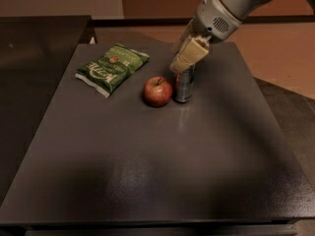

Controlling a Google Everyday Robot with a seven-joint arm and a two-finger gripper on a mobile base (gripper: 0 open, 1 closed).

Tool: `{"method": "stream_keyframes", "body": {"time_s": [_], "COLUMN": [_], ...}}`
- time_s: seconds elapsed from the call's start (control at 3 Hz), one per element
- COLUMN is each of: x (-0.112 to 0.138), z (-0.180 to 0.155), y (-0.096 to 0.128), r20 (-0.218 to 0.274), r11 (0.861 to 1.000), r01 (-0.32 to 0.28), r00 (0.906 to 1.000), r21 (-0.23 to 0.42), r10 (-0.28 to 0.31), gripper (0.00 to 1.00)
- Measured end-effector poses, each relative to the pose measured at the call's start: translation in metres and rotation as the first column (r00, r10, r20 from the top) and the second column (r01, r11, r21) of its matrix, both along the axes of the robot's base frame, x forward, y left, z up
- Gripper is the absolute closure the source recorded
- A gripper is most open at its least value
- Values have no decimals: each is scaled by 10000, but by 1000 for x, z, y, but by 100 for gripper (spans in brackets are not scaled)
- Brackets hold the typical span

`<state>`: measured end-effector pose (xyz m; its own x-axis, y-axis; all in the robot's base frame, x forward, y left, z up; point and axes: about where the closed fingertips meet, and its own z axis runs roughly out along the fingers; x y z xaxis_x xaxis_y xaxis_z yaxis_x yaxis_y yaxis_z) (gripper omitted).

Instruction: Move redbull can near apple

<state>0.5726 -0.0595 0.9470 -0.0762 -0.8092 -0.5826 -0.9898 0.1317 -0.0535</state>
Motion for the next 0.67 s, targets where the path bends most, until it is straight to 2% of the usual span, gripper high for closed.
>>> {"method": "stream_keyframes", "body": {"time_s": [0.33,0.67], "x": [0,0], "z": [0,0], "y": [2,2], "r20": [6,6], "r11": [10000,10000], "r01": [-21,-22], "r00": [10000,10000], "r21": [17,17], "r10": [21,22], "gripper": [0,0]}}
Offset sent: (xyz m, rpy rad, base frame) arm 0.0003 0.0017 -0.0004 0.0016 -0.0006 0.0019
